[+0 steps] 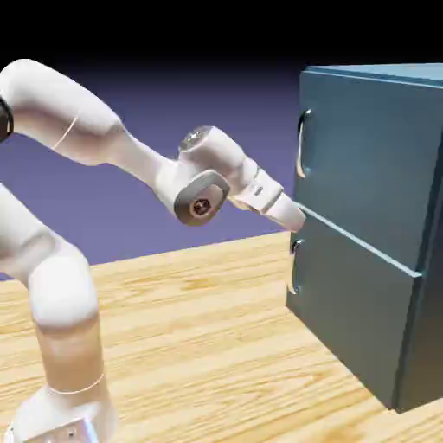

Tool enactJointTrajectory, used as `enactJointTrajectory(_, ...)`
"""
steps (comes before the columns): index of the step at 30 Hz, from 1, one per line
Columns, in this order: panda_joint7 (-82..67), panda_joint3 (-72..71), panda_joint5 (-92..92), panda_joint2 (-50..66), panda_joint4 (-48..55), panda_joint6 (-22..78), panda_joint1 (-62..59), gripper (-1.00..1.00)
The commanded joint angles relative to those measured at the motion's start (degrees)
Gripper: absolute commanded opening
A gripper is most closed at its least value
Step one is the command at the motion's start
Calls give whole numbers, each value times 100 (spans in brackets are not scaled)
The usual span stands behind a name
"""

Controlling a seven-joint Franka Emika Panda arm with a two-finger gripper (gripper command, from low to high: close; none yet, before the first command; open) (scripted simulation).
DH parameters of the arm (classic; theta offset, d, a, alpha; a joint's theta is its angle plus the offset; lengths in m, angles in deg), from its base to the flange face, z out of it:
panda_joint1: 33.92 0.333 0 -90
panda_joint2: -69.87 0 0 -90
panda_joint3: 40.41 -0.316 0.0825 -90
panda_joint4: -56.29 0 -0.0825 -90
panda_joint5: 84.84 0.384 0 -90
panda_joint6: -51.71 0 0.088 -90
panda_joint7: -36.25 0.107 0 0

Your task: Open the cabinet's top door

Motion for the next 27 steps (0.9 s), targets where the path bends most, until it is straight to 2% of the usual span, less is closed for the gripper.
enactJointTrajectory(1,-166,-104,250,-40,51,5,-90,0)
enactJointTrajectory(27,-4464,-2795,6729,-1085,1367,136,-2432,0)
